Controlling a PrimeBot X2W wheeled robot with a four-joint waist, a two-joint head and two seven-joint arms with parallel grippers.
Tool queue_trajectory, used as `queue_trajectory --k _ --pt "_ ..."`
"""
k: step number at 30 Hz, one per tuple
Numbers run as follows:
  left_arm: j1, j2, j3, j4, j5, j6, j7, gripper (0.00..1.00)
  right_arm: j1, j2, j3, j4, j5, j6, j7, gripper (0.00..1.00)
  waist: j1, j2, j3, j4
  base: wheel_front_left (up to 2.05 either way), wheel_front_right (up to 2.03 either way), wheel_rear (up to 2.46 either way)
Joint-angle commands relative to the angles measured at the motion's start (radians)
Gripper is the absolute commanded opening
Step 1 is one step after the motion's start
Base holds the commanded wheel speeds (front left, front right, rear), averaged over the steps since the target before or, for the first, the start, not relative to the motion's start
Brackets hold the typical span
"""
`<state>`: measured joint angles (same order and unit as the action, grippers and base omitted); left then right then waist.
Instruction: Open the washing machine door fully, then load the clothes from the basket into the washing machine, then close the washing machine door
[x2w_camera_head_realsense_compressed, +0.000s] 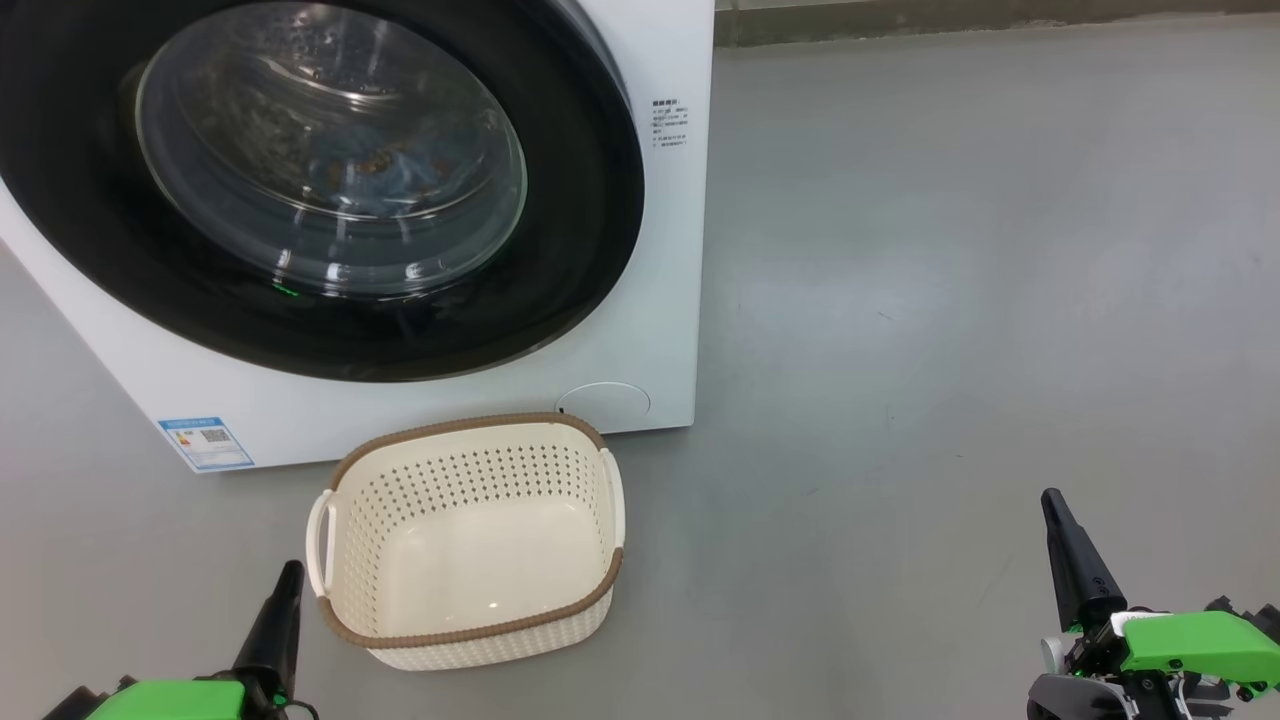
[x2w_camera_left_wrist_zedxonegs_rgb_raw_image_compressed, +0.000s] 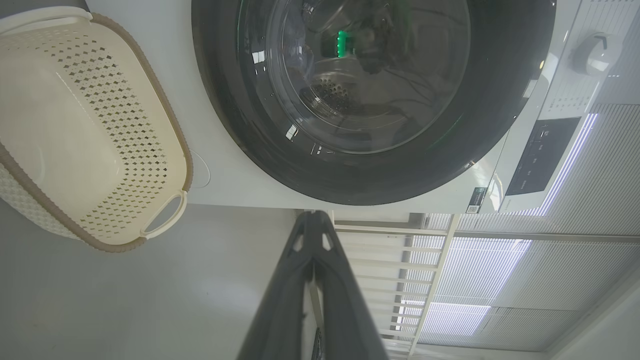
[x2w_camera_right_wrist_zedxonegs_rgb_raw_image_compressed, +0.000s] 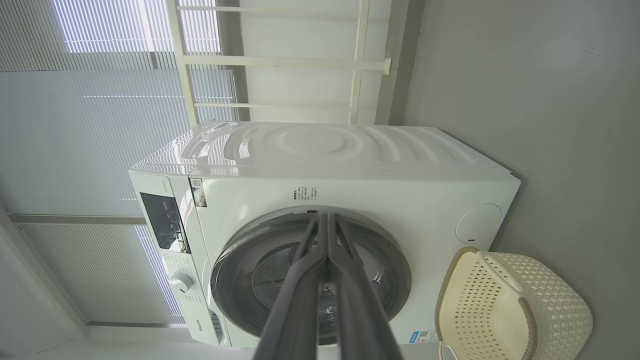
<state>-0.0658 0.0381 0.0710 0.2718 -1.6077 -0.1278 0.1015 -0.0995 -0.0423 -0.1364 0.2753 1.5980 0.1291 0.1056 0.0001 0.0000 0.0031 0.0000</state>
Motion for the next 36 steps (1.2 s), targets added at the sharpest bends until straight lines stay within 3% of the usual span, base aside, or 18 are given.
queue_trajectory --k 1,36 --pt "-0.041 0.019 0.034 -0.027 -0.008 -0.003 0.005 0.00 -0.008 -0.008 0.023 -0.031 0.011 0.002 0.008 0.00 -0.0001 0.0000 0.000 0.000 0.00 0.00 0.00" --pt "-0.042 0.016 0.038 -0.027 -0.005 -0.003 0.008 0.00 -0.008 -0.008 0.023 -0.031 0.011 0.002 0.008 0.00 -0.0001 0.0000 0.000 0.000 0.00 0.00 0.00"
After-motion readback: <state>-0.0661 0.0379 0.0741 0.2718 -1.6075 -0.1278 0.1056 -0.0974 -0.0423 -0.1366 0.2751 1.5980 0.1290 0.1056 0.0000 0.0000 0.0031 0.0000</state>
